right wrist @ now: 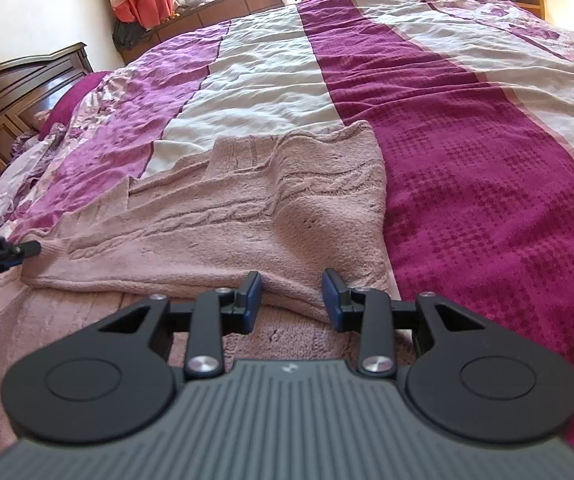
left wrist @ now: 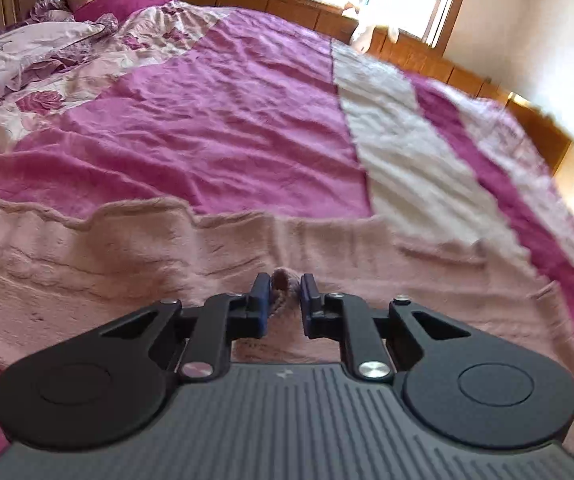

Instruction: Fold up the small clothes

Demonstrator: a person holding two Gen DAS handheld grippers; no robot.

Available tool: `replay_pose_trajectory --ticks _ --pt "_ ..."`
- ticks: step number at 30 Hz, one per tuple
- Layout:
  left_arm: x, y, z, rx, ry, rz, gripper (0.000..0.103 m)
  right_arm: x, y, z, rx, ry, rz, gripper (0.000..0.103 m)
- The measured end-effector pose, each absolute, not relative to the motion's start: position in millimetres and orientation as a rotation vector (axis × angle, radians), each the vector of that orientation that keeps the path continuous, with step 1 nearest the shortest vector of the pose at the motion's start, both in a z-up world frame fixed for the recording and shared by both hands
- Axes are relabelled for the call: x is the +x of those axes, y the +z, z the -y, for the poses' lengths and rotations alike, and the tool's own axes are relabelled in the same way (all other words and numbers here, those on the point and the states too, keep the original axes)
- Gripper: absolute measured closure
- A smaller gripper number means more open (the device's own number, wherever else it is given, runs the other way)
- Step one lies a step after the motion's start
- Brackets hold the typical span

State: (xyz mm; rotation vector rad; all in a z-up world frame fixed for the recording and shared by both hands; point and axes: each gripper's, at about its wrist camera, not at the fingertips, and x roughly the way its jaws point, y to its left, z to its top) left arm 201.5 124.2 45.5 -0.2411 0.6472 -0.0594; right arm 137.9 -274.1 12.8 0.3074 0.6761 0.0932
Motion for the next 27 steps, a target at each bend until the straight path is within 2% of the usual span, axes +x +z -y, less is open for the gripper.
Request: replay_pose_trajectory --ticks 4,6,7,8,9,10,11,12,17,23,27 --pt "206 36 -128 -0.255 -0.036 -0.681 0.081 139 24 275 0.321 0.101 -0.666 0.065" --pt "210 32 -129 -0.27 -0.03 -0.701 0.055 141 29 277 0.32 0.105 -0.651 0.065" --pt "211 29 -131 -0.283 -0.032 -0.705 0.05 143 31 277 0.315 0.101 -0.644 0.065" --pt "212 28 -131 -0.293 -0.033 -0.706 0.05 146 33 279 0.313 0.095 -0.64 0.065" --pt "213 27 -131 -0.291 -0.027 -0.699 0.054 150 34 280 0.315 0.088 -0.639 0.065" --pt "213 27 -130 -0.281 -0.021 -0.688 0.076 153 34 282 0.32 0.081 -0.637 0.065" --pt "211 30 -129 -0.262 -0.007 -0.668 0.087 157 35 284 0.325 0.073 -0.632 0.065" --pt "208 33 -127 -0.245 0.001 -0.64 0.091 162 35 286 0.328 0.065 -0.626 0.065" --pt "194 47 -113 -0.082 0.058 -0.541 0.091 193 32 290 0.29 0.011 -0.615 0.065" --pt "206 26 -124 -0.067 0.108 -0.662 0.091 222 6 287 0.205 -0.059 -0.656 0.066" --pt "200 29 -135 -0.137 0.064 -0.665 0.09 215 1 282 0.159 -0.051 -0.613 0.064"
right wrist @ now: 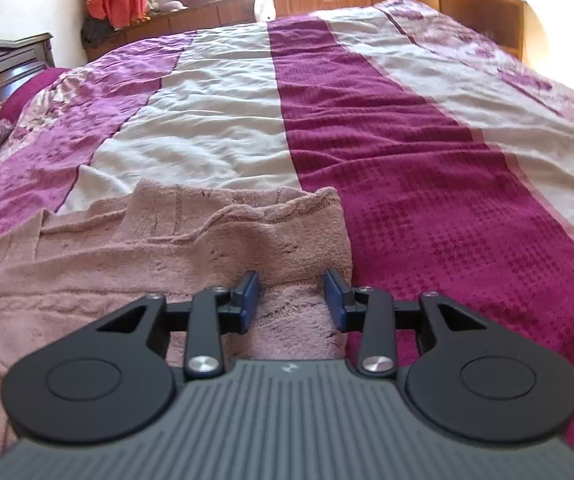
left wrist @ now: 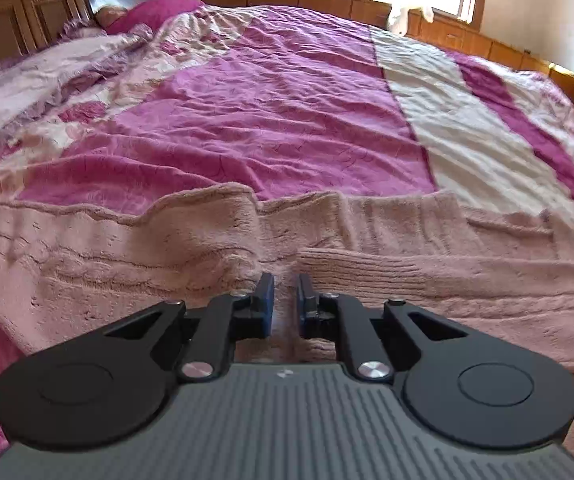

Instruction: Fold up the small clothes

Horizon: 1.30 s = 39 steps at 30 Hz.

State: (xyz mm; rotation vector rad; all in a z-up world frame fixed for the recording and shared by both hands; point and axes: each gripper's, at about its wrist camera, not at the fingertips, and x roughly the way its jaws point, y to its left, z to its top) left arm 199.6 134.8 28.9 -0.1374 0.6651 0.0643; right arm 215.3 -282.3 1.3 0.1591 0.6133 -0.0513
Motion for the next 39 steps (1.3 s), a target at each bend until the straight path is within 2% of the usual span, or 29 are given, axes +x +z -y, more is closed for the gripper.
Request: replay_pose_trajectory --ticks 2,4,7,12,20,28,31,35,39 --pt "200 30 -137 -0.172 0.035 -0.67 0.085 215 2 282 0.159 -0.05 -0.612 0.064" --pt "200 32 -136 -0.199 0.029 -0.668 0.067 214 7 282 0.168 -0.057 -0.613 0.064" --pt "202 32 -133 -0.216 0.031 -0.648 0.048 206 18 281 0.186 -0.056 -0.554 0.063" --pt "213 20 -116 -0.113 0.075 -0.698 0.047 218 5 277 0.134 -0.057 -0.627 0.064" --pt "210 22 -108 -0.03 0.111 -0.705 0.046 218 -2 278 0.138 -0.062 -0.602 0.063" --pt "174 58 -124 -0.027 0.156 -0.702 0.045 189 29 279 0.242 -0.041 -0.591 0.055" --pt "157 70 -142 -0.046 0.193 -0.71 0.041 170 45 270 0.228 -0.003 -0.57 0.054" --pt "134 83 -168 -0.082 0.246 -0.709 0.037 146 65 255 0.215 0.063 -0.556 0.047" --pt "113 89 -195 -0.112 0.293 -0.711 0.033 122 80 239 0.22 0.13 -0.547 0.047"
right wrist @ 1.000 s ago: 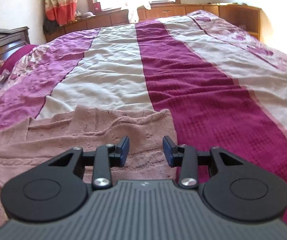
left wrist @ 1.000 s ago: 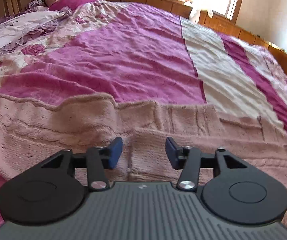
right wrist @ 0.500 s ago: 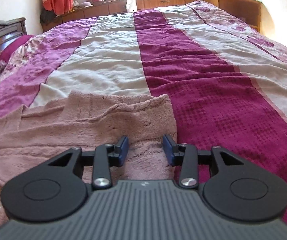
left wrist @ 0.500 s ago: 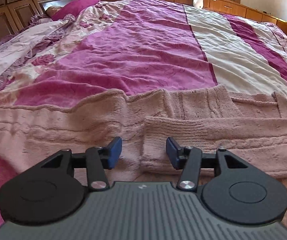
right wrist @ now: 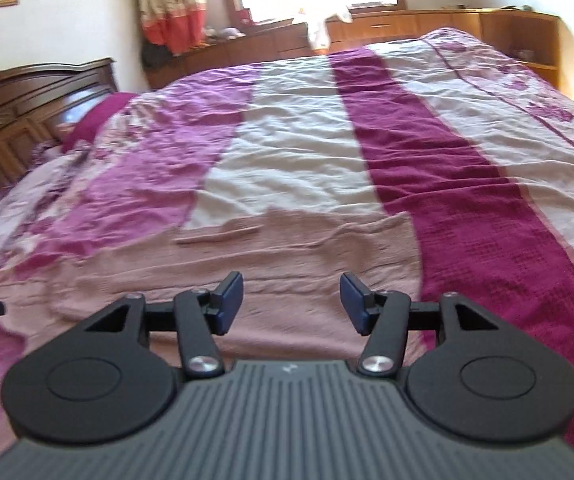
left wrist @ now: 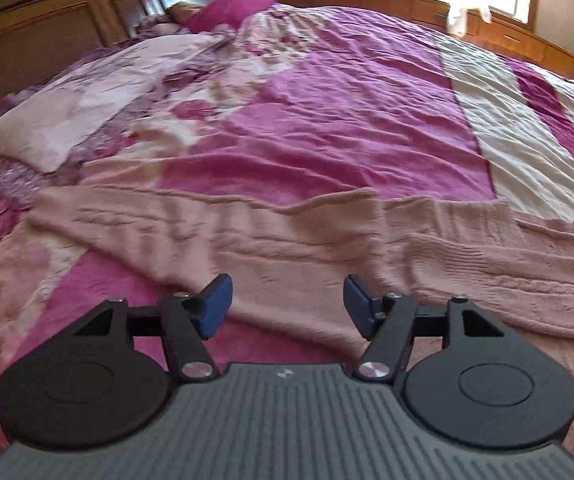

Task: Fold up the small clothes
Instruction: 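Move the left gripper to the other sleeve cuff and close on it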

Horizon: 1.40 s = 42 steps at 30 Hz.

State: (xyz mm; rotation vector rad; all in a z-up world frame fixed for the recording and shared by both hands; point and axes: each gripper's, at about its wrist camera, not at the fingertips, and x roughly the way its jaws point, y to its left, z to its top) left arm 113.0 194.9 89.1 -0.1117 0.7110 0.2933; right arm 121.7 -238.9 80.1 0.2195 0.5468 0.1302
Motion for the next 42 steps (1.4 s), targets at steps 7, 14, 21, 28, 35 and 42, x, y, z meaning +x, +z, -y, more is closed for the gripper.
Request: replay_pose_trajectory --ticks 7,14,21,28,35,42 --pt "93 85 -237 -0.187 0.374 -0.726 0.026 89 74 213 0.223 0.189 -0.594 0.047" --pt "97 67 -265 -0.289 0.385 -0.749 0.023 74 43 201 0.221 0.161 -0.684 0.047" --pt "117 45 -285 -0.396 0.375 -0.77 0.023 68 19 198 0.234 0.125 -0.739 0.047" --pt "136 35 -293 -0.441 0.353 -0.734 0.023 71 11 195 0.227 0.11 -0.747 0.047" --pt "161 27 -305 -0.498 0.373 -0.692 0.023 71 7 195 0.232 0.113 -0.742 0.046" --pt "186 25 -303 -0.472 0.383 -0.677 0.025 73 6 195 0.241 0.11 -0.743 0.044"
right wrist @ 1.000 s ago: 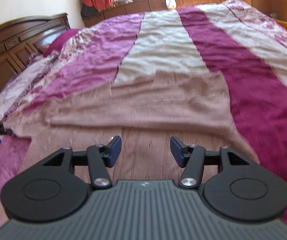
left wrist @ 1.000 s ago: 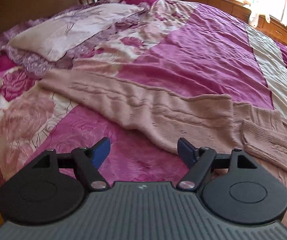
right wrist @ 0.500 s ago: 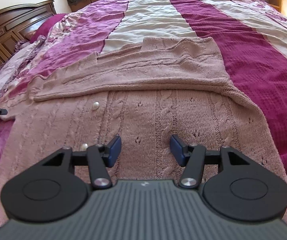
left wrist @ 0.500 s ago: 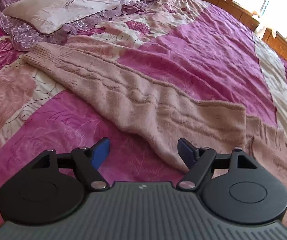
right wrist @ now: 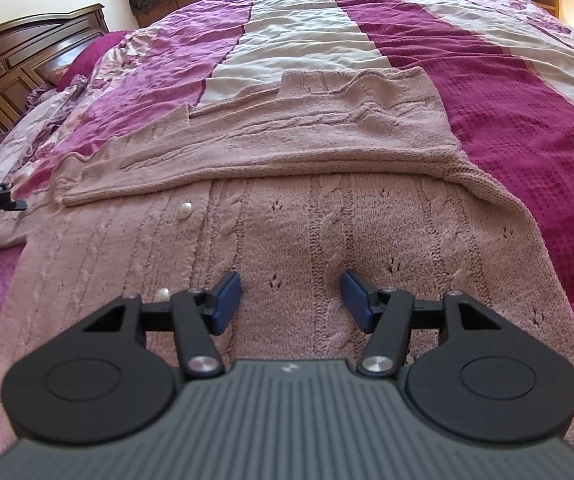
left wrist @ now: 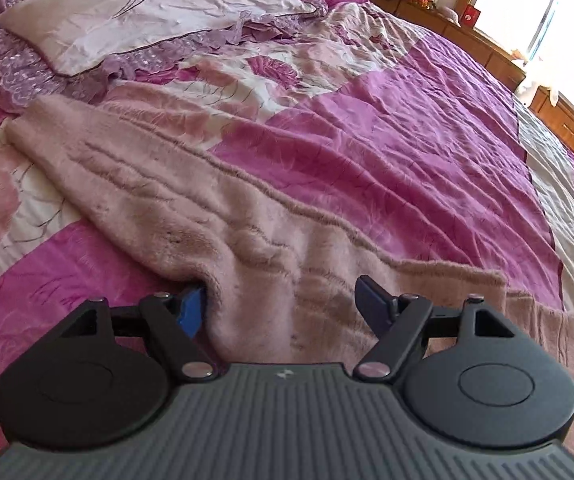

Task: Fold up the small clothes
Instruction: 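Move the left gripper to the other sleeve cuff and close on it, then lift the sleeve with the left gripper, lay it across the cardigan body, open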

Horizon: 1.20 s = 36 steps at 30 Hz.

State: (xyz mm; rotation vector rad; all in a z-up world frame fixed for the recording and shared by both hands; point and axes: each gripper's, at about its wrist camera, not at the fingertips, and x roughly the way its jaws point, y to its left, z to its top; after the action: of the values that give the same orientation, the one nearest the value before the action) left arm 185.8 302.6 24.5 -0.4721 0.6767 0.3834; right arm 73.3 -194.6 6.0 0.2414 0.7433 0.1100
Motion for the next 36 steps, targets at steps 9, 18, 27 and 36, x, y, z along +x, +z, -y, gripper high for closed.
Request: replay_pose_trajectory --ticks 9,18,27,36 --pt "181 31 -302 -0.428 0.413 -0.631 0.088 75 7 195 0.246 0.112 -0.749 0.043" --pt "130 68 -291 -0.359 0.422 -0.498 0.088 74 9 198 0.277 0.109 -0.746 0.043" --pt "130 88 -274 -0.339 0.349 -0.49 0.088 68 17 209 0.353 0.109 -0.741 0.043" --pt "135 124 -227 -0.307 0.251 -0.443 0.088 66 26 218 0.38 0.108 -0.718 0.043"
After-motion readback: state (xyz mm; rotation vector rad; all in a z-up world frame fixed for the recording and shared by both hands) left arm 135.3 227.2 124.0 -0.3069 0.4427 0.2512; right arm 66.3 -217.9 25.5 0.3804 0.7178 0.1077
